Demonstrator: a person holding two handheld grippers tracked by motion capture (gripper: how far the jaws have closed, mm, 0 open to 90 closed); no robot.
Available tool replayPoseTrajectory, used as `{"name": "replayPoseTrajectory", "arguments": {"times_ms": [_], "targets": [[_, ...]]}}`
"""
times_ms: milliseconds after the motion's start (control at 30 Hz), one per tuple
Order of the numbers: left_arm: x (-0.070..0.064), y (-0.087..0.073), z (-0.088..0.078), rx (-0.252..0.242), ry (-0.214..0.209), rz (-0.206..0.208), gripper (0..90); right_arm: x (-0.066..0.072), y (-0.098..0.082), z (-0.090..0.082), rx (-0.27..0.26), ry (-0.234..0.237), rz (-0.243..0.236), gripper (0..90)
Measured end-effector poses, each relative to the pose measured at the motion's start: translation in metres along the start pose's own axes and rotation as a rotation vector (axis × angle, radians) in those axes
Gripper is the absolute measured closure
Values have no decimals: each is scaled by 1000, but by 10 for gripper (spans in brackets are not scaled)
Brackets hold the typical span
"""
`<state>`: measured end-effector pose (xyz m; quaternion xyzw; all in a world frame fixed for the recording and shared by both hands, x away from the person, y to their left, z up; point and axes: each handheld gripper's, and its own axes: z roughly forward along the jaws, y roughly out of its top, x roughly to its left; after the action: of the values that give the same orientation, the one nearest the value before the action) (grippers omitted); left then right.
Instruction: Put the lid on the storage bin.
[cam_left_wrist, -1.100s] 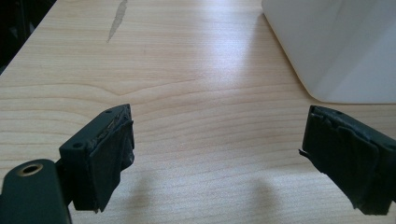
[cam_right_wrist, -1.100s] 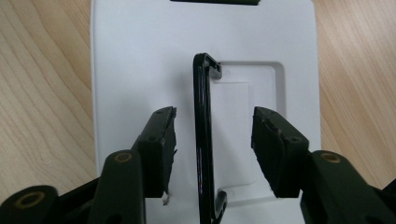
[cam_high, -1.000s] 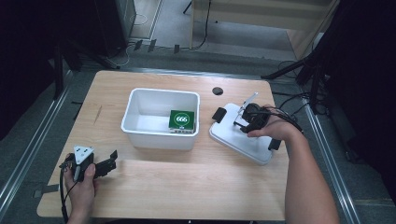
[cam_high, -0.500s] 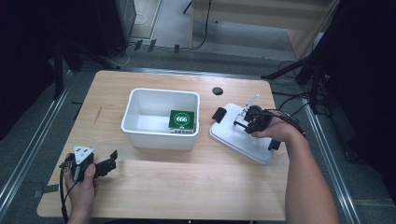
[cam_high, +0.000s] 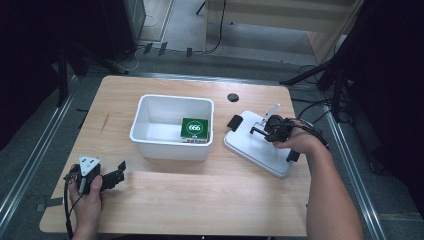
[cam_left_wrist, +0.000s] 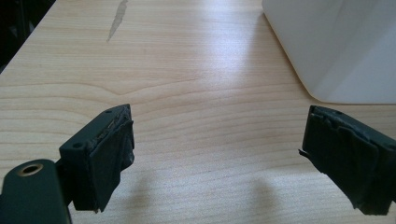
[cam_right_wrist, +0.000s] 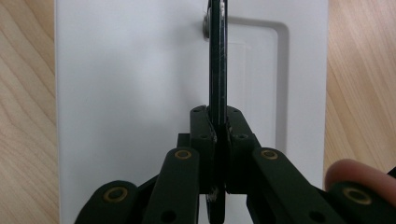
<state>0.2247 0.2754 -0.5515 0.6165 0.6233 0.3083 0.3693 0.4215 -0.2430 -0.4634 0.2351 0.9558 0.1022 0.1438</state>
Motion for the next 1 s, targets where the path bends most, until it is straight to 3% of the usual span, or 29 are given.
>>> {"name": "replayPoseTrajectory", "arguments": {"times_ms": [133, 433, 1000], "targets": [[0, 0, 0, 0, 0, 0, 97, 1, 1, -4, -8, 3, -35, 852], [0, 0, 0, 1, 1, 1, 97, -2, 8, -25, -56, -2, -65, 853], [0, 0, 0, 1, 1, -3, 97, -13, 28, -76, -101, -34, -112, 853]]}}
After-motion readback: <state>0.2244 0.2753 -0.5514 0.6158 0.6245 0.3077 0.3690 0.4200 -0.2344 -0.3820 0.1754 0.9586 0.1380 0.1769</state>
